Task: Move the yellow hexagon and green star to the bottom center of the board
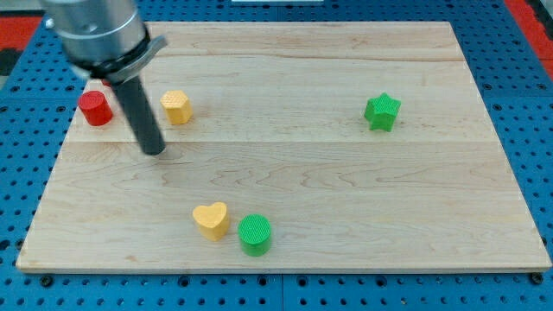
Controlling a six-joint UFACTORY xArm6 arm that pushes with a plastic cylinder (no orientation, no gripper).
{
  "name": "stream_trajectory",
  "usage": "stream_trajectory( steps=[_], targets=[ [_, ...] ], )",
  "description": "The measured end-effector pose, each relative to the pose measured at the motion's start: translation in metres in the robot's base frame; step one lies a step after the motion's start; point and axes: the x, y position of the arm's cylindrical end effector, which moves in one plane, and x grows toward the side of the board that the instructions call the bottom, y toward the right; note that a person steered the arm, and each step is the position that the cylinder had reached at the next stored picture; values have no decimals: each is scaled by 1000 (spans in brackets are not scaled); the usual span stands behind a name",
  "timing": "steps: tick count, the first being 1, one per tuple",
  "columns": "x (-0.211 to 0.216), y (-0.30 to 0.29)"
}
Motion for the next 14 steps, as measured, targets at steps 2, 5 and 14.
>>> stream_trajectory(
  steps=[2, 5, 14],
  targets=[
    [-106, 53],
    [-23, 35],
    [-35, 244]
  ],
)
